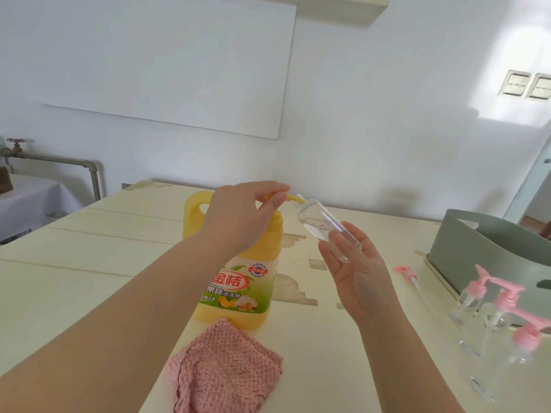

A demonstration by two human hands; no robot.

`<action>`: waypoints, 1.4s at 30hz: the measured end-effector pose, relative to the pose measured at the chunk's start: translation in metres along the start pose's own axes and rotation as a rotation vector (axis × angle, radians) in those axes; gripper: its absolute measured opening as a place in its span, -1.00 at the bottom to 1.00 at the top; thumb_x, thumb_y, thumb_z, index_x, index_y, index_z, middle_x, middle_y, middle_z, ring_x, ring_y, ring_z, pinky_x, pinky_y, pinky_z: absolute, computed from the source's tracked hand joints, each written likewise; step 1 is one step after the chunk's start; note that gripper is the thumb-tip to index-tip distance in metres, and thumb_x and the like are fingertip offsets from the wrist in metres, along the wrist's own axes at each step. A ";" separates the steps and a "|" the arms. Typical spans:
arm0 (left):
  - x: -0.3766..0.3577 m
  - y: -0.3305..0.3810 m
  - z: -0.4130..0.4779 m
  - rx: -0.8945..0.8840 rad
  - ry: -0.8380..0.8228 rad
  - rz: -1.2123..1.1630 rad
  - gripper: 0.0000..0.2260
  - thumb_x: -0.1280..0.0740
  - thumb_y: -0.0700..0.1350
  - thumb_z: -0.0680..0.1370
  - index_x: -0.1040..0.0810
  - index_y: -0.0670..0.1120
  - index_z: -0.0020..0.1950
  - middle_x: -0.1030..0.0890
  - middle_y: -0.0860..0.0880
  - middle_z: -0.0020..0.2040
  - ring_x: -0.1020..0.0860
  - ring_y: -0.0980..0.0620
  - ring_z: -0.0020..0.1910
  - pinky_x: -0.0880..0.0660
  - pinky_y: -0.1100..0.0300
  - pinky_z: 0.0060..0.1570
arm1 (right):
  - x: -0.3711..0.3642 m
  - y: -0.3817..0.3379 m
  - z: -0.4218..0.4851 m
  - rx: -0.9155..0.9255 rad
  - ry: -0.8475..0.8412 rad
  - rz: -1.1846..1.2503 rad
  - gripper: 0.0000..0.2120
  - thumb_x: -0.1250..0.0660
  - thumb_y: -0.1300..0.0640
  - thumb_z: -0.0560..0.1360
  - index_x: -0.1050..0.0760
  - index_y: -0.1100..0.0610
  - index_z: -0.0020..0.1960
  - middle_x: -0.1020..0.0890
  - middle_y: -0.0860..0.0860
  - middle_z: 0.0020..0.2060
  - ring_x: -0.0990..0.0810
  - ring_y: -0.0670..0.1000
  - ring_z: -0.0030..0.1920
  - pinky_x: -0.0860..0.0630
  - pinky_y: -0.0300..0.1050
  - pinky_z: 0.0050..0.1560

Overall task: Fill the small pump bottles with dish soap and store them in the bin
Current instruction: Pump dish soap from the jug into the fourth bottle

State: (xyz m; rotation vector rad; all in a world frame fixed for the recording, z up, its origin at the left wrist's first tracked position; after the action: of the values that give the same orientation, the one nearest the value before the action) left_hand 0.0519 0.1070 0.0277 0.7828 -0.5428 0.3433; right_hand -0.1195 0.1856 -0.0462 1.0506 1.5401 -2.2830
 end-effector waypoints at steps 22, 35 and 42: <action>-0.010 -0.001 -0.010 -0.130 0.200 0.083 -0.80 -0.20 0.04 0.60 -0.58 0.14 0.14 -0.45 0.38 -0.19 -0.50 0.14 -0.11 -0.07 0.22 0.31 | 0.001 0.006 0.004 -0.021 -0.025 -0.002 -0.72 -0.36 0.30 0.35 -0.50 0.18 0.06 -0.63 0.05 -0.11 -0.68 0.01 -0.18 -0.62 -0.19 -0.10; -0.001 0.007 -0.002 -0.075 0.129 -0.079 -0.78 -0.22 0.06 0.59 -0.59 0.17 0.16 -0.48 0.35 -0.06 -0.43 0.22 0.02 -0.37 0.20 0.12 | -0.005 -0.008 0.005 0.012 -0.029 -0.010 -0.69 -0.38 0.31 0.32 -0.50 0.19 0.06 -0.61 0.07 -0.07 -0.68 0.03 -0.16 -0.63 -0.18 -0.09; -0.008 0.002 -0.007 -0.155 0.273 -0.023 -0.73 -0.15 0.08 0.55 -0.62 0.13 0.09 -0.56 0.33 -0.06 -0.38 0.29 -0.18 -0.20 0.21 0.22 | -0.001 0.005 0.007 -0.009 -0.011 0.018 -0.70 -0.36 0.30 0.32 -0.50 0.19 0.05 -0.63 0.04 -0.12 -0.67 0.02 -0.15 -0.63 -0.16 -0.04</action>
State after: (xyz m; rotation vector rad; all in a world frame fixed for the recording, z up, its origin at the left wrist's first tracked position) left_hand 0.0466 0.1130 0.0197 0.5804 -0.3000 0.3753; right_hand -0.1197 0.1771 -0.0478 1.0431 1.5290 -2.2640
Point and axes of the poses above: each hand's wrist, its own z-axis towards the middle knuckle, its own x-axis out of the back of the hand, y = z × x, the point moved 5 cm from there along z, towards the middle knuckle
